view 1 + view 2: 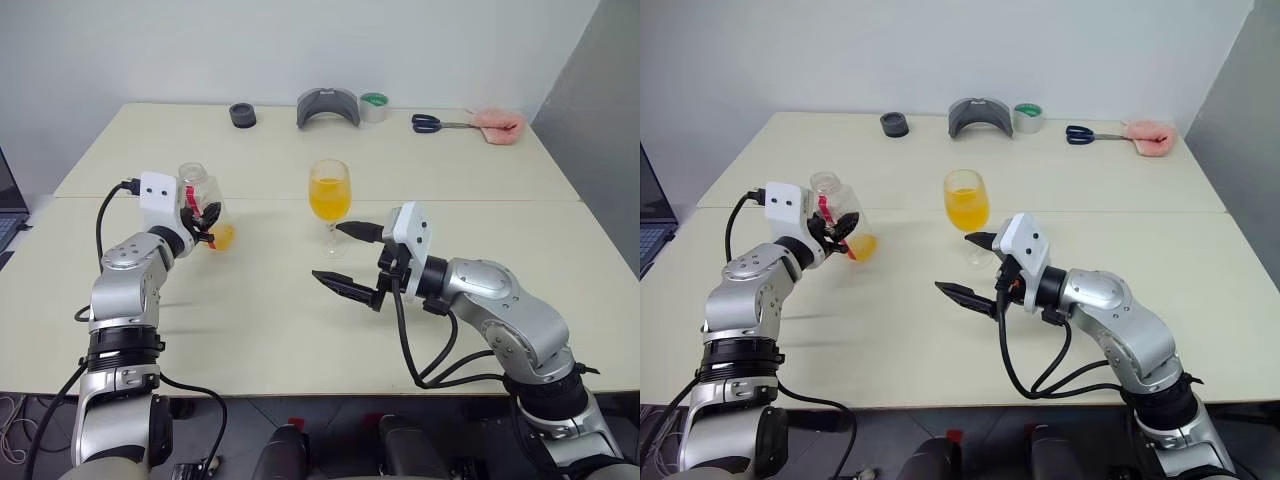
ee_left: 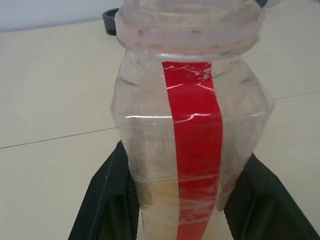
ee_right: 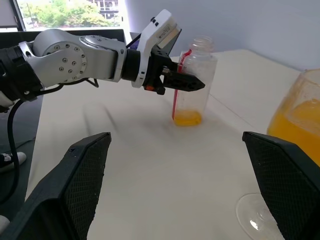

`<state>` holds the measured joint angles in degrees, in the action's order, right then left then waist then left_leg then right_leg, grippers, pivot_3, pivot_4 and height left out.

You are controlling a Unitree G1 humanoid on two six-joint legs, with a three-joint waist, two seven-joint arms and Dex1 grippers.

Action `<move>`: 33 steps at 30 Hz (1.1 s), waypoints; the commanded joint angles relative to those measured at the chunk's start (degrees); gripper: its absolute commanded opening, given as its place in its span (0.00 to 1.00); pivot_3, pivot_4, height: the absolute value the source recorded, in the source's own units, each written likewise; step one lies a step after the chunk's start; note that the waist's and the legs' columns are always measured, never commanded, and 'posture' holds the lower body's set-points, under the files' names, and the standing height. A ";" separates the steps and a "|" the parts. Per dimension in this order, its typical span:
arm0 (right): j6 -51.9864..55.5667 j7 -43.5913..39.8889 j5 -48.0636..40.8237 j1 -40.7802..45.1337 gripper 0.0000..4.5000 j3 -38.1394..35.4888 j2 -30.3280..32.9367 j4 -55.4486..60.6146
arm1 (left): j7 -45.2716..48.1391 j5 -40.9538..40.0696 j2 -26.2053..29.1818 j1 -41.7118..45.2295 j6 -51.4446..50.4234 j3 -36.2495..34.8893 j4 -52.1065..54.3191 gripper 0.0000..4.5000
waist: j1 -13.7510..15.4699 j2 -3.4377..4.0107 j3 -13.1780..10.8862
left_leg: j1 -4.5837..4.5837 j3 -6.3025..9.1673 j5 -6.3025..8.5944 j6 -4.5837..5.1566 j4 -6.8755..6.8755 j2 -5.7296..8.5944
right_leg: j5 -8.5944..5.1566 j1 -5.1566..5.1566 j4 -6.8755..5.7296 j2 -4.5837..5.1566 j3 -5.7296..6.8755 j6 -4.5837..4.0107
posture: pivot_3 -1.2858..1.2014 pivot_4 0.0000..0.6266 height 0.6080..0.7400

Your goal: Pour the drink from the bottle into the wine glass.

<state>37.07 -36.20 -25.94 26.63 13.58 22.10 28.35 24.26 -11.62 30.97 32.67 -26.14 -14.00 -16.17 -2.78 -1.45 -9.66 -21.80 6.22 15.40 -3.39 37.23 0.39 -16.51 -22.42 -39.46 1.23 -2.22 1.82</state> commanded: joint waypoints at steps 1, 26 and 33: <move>-1.23 -0.64 -0.09 1.46 1.00 -0.24 -0.31 1.52 | 0.50 -1.02 0.57 -0.72 0.64 -1.16 0.61 0.60 | 0.02 0.01 0.00 | 0.01 0.00 0.00 0.00 -0.01 0.00 | 0.00 0.00 0.00 0.00 0.00 0.00 | 0.52 0.24 1.00; -19.05 5.30 7.74 -19.32 1.00 -5.77 -4.08 -6.35 | -2.30 -2.95 -3.82 -19.32 9.69 -3.14 16.92 0.99 | 0.57 -0.03 0.02 | 0.04 -0.01 0.00 0.00 -0.16 -0.07 | 0.00 0.08 0.22 0.04 0.00 0.01 | 0.52 0.24 1.00; -26.12 12.52 10.13 -22.43 1.00 -11.88 -9.53 -11.13 | -3.95 -3.25 -5.02 -24.49 13.31 -4.20 21.28 0.99 | 0.61 -0.01 0.02 | 0.09 -0.06 0.00 0.00 -0.23 -0.09 | 0.01 0.12 0.33 0.02 -0.04 0.02 | 0.52 0.24 1.00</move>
<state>13.07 -24.74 -16.36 4.04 2.36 13.05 16.07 20.84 -14.65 25.69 8.18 -14.40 -16.28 2.24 -2.17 -1.46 -9.64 -21.71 6.16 15.40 -3.40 37.00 0.29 -16.50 -22.30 -39.14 1.20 -2.25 1.84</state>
